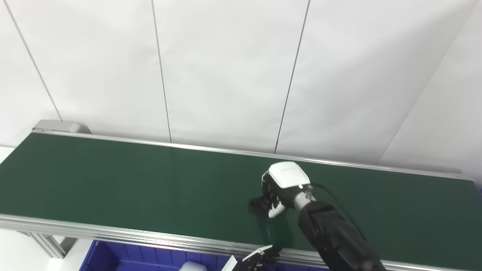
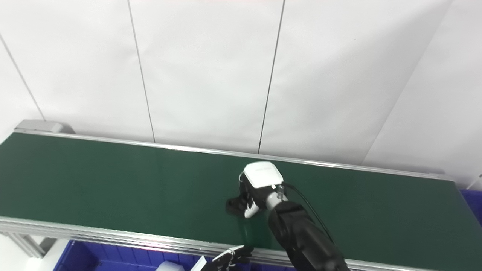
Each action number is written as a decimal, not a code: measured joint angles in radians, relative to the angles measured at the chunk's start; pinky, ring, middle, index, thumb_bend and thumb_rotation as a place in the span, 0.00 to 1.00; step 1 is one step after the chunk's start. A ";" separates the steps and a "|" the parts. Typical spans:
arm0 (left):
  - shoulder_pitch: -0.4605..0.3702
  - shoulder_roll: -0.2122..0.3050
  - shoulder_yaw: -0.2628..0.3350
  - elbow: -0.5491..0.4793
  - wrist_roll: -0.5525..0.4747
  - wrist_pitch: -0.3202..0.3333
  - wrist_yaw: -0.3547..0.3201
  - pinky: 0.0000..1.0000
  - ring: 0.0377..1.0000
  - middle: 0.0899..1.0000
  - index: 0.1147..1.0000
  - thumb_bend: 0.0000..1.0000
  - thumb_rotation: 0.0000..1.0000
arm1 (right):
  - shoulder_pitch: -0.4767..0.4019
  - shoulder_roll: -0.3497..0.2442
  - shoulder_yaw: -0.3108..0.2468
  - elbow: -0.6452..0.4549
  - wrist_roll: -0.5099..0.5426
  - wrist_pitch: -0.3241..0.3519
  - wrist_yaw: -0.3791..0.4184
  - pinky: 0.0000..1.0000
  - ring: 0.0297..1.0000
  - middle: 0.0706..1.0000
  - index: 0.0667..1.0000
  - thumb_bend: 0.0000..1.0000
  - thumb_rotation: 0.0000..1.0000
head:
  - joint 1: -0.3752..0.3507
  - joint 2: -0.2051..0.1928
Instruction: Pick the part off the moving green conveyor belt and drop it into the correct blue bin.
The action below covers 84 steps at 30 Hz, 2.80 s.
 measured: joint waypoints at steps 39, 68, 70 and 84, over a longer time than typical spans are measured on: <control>0.013 0.152 0.123 -0.382 -0.219 0.280 -0.160 0.77 0.83 0.81 0.87 0.69 0.69 | 0.463 -0.211 -0.491 -0.931 -0.109 0.014 0.519 0.19 0.23 0.43 0.45 0.52 0.00 | -0.483 0.389; -0.007 0.175 0.144 -0.401 -0.218 0.319 -0.177 0.73 0.81 0.81 0.86 0.69 0.70 | 0.778 -0.072 -0.530 -0.840 -0.218 0.000 0.356 0.29 0.35 0.43 0.46 0.50 0.15 | -0.491 0.408; -0.005 0.174 0.144 -0.401 -0.219 0.319 -0.177 0.74 0.81 0.81 0.86 0.70 0.70 | 0.778 -0.073 -0.526 -0.823 -0.233 0.000 0.335 0.47 0.53 0.58 0.57 0.64 0.43 | -0.489 0.410; 0.001 0.172 0.140 -0.416 -0.222 0.340 -0.177 0.75 0.82 0.81 0.86 0.71 0.71 | 0.764 -0.091 -0.502 -0.825 -0.397 0.000 0.536 0.93 0.84 0.86 0.81 0.99 0.86 | -0.471 0.408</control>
